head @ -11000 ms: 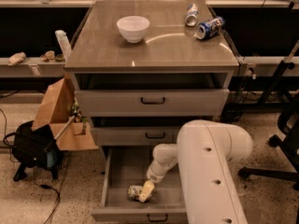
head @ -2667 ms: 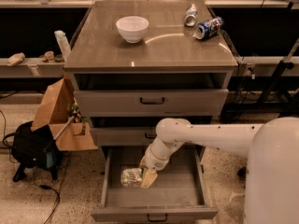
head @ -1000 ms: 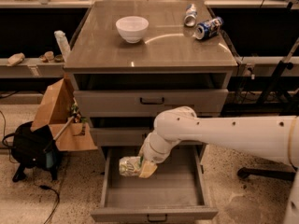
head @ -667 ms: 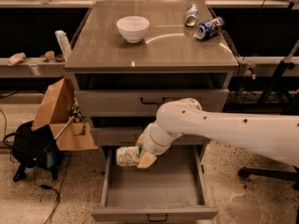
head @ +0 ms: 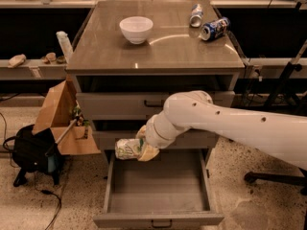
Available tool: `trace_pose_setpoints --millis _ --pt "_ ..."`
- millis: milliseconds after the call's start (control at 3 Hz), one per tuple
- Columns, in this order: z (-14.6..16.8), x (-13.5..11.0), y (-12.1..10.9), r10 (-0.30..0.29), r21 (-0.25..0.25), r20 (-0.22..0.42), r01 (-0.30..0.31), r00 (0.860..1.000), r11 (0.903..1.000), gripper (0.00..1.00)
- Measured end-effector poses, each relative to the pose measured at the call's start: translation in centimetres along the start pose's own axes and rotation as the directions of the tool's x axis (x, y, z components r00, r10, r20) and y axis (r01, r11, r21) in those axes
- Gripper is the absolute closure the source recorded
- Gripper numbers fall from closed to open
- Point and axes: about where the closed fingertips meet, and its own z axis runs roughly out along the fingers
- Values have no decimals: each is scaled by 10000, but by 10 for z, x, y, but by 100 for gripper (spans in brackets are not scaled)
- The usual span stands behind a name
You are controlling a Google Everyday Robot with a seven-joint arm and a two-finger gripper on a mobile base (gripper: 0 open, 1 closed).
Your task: Pick 7up can from bottom drawer and place on counter
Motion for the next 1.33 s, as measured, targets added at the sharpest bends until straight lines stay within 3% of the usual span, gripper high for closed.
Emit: trace_pose_setpoints --millis 667,1000,1333 --pt "-42 -44 -37 -958 622 -159 966 9953 9934 100" --pt "-42 -44 -37 -958 622 -159 966 9953 9934 100" --pt "-43 -48 -41 -867 749 292 843 9958 9936 100"
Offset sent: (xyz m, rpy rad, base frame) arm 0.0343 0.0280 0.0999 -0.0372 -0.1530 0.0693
